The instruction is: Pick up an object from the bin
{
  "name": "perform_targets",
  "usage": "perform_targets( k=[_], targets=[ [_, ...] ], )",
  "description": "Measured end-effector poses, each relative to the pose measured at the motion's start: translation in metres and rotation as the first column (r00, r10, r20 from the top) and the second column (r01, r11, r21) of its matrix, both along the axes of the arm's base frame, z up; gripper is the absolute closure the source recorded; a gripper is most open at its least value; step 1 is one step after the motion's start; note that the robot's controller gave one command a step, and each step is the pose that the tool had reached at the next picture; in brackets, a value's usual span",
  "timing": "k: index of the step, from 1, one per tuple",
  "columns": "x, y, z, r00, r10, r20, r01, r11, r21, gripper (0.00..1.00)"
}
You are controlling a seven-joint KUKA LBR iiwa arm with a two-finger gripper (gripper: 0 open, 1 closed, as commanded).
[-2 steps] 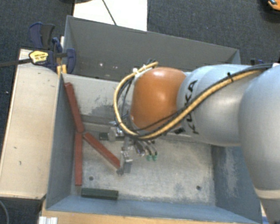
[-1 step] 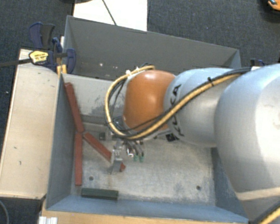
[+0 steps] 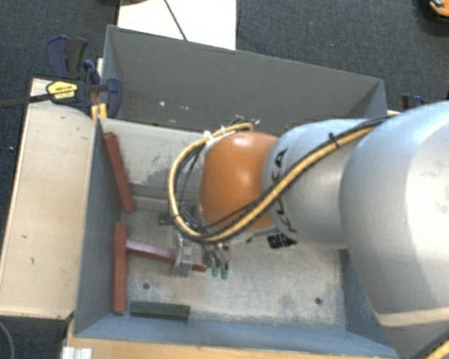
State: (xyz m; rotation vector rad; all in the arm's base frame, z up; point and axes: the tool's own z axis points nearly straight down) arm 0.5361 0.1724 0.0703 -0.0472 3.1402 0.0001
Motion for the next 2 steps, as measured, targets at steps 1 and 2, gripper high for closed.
perform_targets(
  k=[1,2],
  targets=[
    [0.0,0.0001,0.0,1.0,0.0,0.0,0.0,1.0,0.0,1.0],
    [-0.0012,-0.0002,0.003,1.0,-0.001,-0.004,0.001,1.0,-0.001,1.0]
  ],
)
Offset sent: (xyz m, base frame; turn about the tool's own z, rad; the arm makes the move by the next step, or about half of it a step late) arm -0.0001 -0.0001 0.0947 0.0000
